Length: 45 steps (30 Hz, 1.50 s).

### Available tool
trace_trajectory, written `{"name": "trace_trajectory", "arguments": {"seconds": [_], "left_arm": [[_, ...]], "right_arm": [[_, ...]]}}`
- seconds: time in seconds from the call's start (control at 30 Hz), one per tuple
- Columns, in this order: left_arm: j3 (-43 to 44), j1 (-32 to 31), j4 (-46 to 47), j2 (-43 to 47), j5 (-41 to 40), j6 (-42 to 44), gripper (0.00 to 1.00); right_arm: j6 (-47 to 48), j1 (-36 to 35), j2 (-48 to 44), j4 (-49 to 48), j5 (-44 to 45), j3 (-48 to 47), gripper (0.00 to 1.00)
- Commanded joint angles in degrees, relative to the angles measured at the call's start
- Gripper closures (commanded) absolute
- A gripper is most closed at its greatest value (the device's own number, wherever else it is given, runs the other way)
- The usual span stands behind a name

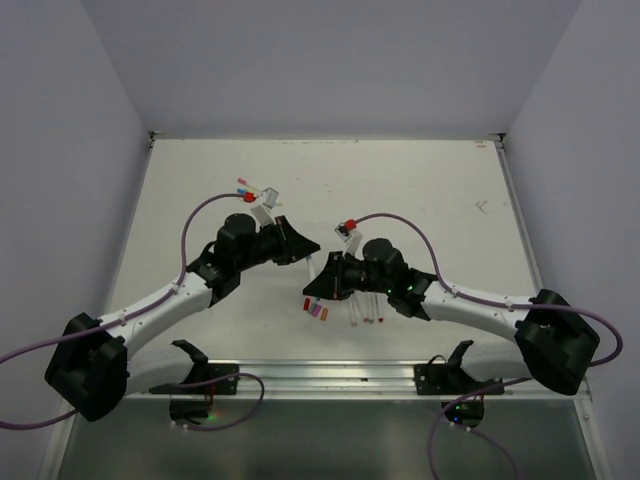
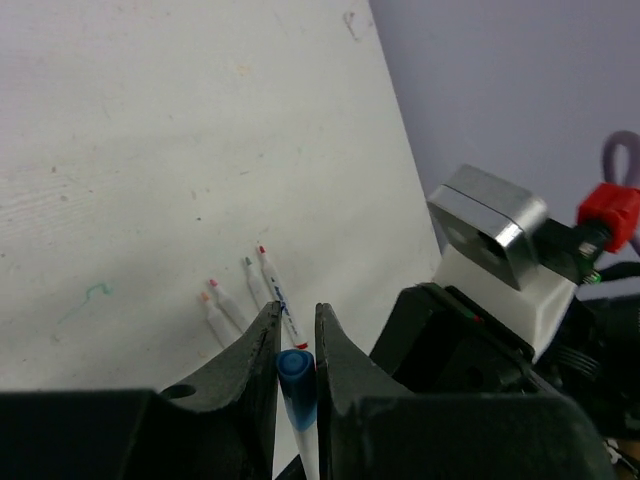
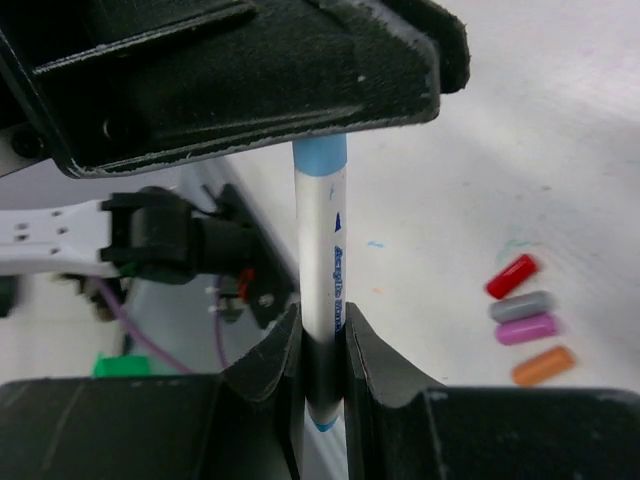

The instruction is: Open the pen caps

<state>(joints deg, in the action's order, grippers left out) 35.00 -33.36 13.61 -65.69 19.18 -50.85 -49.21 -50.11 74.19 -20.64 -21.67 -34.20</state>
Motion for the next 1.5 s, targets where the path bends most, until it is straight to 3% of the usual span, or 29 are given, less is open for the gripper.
{"name": "trace_trajectory", "arguments": {"seconds": [0.0, 0.03, 0.23, 0.43, 0.63, 0.77, 0.93, 1.03, 1.07, 1.13, 1.17, 1.2, 1.4, 1.47], "left_arm": [[4.9, 0.1, -13.3, -1.7, -16.5, 3.7, 1.0], [5.2, 0.1, -13.4, -2.4, -17.8, 2.4, 1.0], [6.7, -0.1, -15.5, -6.0, -25.8, -2.4, 1.0], [8.3, -0.1, -12.8, -8.3, -24.8, -5.5, 1.0], [6.0, -0.6, -9.0, -7.3, -20.9, -5.1, 1.0], [-2.2, -0.6, 5.9, -1.6, -13.8, -3.6, 1.0], [-3.7, -0.6, 8.5, 1.2, -6.1, 1.4, 1.0], [-4.2, -0.6, 10.0, 2.6, -4.3, 2.7, 0.81], [-4.2, -0.6, 10.2, 2.8, -4.2, 2.9, 0.64], [-4.7, -0.5, 11.0, 3.5, -3.4, 3.3, 0.51], [-4.8, -0.6, 11.4, 3.6, -3.1, 3.4, 0.24], [-5.0, -0.5, 11.6, 3.9, -2.5, 3.4, 0.09], [-5.9, -0.6, 12.1, 4.3, -2.3, 2.8, 0.1], [-6.6, -0.6, 14.2, 4.1, -1.0, 1.3, 0.16]], "right_arm": [[8.2, -1.9, -4.1, 16.5, 16.7, -6.0, 1.0], [11.6, -3.1, -3.8, 20.4, 24.8, -7.1, 1.0], [16.7, -14.5, 0.2, 31.1, 50.6, -13.1, 1.0], [17.6, -20.8, 4.1, 34.8, 63.1, -14.8, 1.0], [17.0, -20.5, 1.8, 31.6, 58.1, -11.9, 1.0], [16.1, -14.1, -2.3, 26.6, 42.5, -7.7, 1.0], [14.6, -9.0, -8.4, 25.3, 25.8, -6.6, 1.0], [14.1, -8.5, -8.9, 25.6, 20.6, -8.2, 1.0], [13.7, -8.4, -9.0, 25.4, 20.0, -8.3, 1.0], [13.2, -8.0, -8.9, 25.2, 18.6, -8.4, 1.0], [13.0, -7.7, -8.6, 25.2, 17.6, -8.3, 1.0], [12.7, -7.5, -8.5, 25.0, 17.1, -8.2, 1.0], [11.5, -6.3, -8.8, 22.8, 15.3, -7.3, 1.0], [11.3, -6.0, -8.5, 23.2, 16.2, -7.6, 1.0]]}}
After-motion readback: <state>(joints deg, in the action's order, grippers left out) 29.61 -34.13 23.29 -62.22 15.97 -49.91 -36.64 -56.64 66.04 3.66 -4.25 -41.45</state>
